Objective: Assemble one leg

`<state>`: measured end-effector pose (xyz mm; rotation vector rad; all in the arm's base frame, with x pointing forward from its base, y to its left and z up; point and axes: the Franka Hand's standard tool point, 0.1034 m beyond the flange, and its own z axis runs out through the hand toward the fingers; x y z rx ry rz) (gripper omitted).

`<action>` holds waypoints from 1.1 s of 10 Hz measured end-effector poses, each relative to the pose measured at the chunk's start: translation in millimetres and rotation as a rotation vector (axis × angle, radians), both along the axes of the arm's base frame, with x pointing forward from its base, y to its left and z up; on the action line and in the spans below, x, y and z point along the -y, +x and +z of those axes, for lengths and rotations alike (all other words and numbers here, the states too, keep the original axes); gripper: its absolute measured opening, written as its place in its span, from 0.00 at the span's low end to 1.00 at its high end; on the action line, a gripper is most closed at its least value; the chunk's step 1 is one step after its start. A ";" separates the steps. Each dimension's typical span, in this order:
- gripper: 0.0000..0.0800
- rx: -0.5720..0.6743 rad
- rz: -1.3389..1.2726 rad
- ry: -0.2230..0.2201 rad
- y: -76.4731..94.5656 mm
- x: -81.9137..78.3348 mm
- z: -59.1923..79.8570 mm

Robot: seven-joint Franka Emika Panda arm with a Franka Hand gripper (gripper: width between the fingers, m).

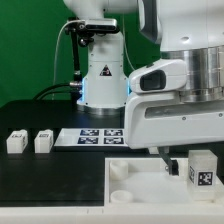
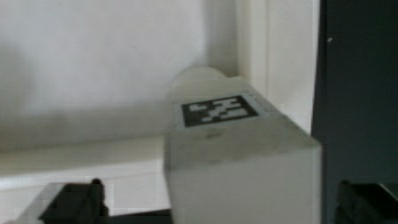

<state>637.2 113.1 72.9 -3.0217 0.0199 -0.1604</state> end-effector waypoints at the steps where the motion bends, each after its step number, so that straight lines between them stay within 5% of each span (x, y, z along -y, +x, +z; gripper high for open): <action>1: 0.81 -0.003 -0.025 0.005 -0.8 -0.7 -1.0; 2: 0.66 -0.009 -0.070 0.013 -0.9 -1.0 -1.0; 3: 0.66 -0.021 -0.162 0.027 -1.1 -2.1 -1.2; 4: 0.43 -0.034 -0.264 0.045 -1.4 -3.7 -1.2; 5: 0.38 -0.047 -0.364 0.056 -1.5 -1.3 -1.8; 7: 0.38 -0.074 -0.562 0.081 -1.6 1.8 -2.3; 11: 0.38 -0.187 -1.271 0.209 -5.6 13.8 -5.5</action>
Offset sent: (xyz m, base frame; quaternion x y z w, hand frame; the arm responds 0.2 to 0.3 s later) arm 0.0000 0.0000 0.0000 0.0000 0.0000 0.2667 0.9638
